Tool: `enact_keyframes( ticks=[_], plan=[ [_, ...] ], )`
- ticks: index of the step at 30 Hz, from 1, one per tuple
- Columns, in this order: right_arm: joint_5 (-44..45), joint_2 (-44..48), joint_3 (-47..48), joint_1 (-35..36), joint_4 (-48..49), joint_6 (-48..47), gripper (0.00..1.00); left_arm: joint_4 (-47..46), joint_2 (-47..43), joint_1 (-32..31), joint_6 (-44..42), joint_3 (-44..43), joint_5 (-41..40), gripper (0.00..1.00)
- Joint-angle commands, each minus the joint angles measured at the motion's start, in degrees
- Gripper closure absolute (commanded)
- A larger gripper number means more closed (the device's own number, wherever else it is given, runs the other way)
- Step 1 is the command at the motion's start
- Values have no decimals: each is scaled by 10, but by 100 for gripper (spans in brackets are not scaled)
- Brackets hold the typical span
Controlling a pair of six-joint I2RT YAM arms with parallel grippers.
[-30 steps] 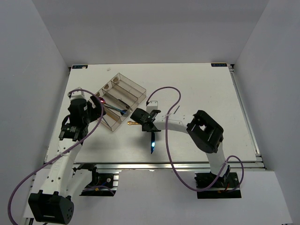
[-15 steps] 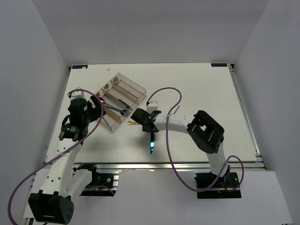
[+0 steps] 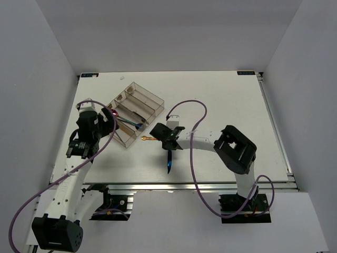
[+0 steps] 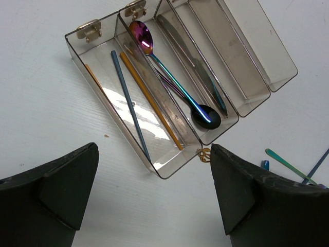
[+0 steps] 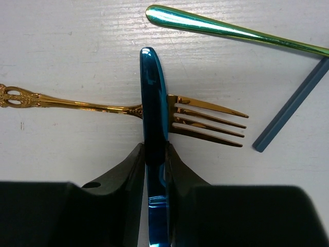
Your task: Sort the eating utensils into containers
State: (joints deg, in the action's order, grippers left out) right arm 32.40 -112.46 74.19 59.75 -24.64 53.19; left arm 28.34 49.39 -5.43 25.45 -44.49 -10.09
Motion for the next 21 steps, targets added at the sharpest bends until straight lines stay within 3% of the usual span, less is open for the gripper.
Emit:
enact_keyframes(
  ticks=[1, 10, 17, 21],
  plan=[
    [-27, 13, -28, 0, -7, -19, 100, 3, -10, -3, -5, 2, 3, 2],
    [7, 126, -82, 5, 82, -109, 100, -18, -8, -3, 12, 4, 61, 2],
    [-47, 193, -115, 8, 140, -184, 100, -126, -16, -4, 104, 57, 274, 2],
    [-85, 233, -121, 26, 164, -215, 100, -264, -10, -29, 198, 104, 354, 2]
  ],
)
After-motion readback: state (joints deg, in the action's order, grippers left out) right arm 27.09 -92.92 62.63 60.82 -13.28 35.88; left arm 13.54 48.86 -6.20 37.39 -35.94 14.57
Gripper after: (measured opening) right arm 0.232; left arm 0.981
